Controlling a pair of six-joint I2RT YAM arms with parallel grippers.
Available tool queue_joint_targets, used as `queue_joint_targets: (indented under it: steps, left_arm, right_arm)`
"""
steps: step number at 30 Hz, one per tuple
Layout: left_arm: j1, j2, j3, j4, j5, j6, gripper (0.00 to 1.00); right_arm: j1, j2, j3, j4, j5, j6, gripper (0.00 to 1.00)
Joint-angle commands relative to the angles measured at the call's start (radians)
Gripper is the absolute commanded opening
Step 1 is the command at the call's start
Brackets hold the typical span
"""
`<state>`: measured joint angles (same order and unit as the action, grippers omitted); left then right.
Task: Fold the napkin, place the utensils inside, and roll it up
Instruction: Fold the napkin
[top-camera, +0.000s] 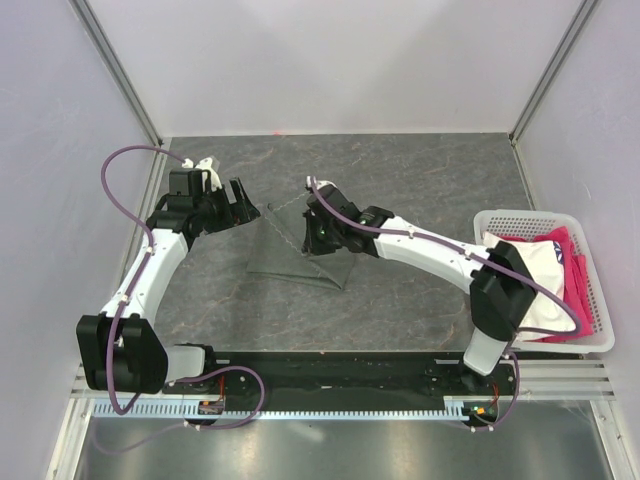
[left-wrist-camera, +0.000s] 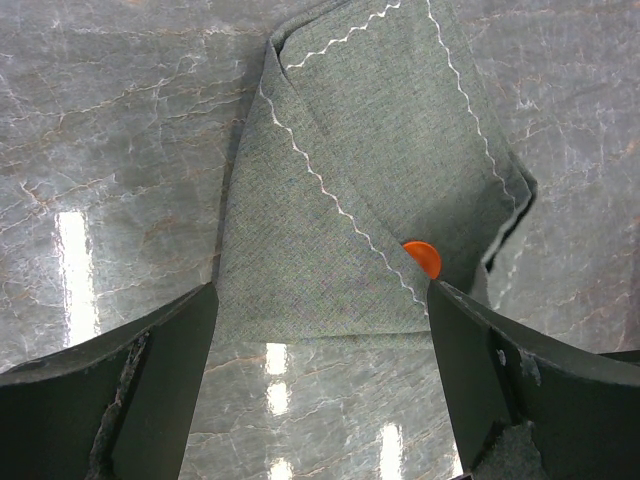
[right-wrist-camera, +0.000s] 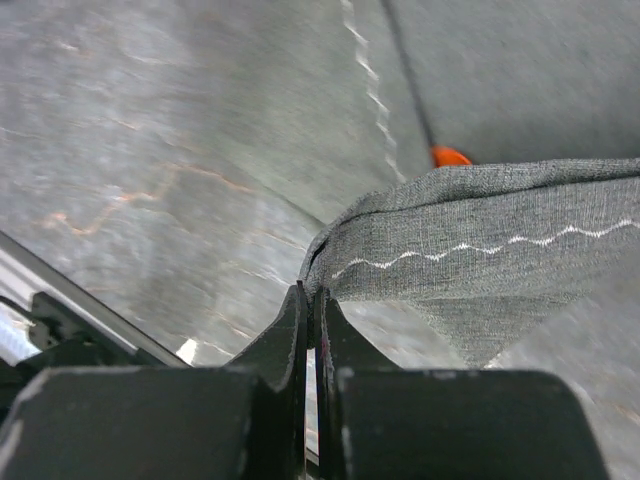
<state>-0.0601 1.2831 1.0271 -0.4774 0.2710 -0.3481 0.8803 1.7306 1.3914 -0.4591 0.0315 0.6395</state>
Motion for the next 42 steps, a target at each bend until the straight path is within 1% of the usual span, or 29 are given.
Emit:
queue_joint_targets:
  steps: [1, 7, 18, 28, 42]
  left_arm:
    - [0.006, -0.018, -0.002, 0.025, 0.016, 0.024, 0.92]
    - [0.006, -0.018, -0.002, 0.023, 0.016, 0.024, 0.93]
    - [0.008, -0.016, -0.002, 0.023, 0.016, 0.023, 0.93]
    - [0.009, -0.018, -0.004, 0.025, 0.014, 0.024, 0.93]
    - [0.013, -0.010, -0.005, 0.025, 0.017, 0.021, 0.93]
  right_arm:
    - [0.022, 0.067, 0.119, 0.050, -0.030, -0.032, 0.00]
    - [0.040, 0.118, 0.181, 0.063, -0.062, -0.037, 0.00]
    - [0.055, 0.162, 0.236, 0.096, -0.087, -0.043, 0.00]
    - [0.068, 0.244, 0.307, 0.108, -0.125, -0.052, 0.00]
    - [0.075, 0.379, 0.347, 0.131, -0.140, -0.067, 0.00]
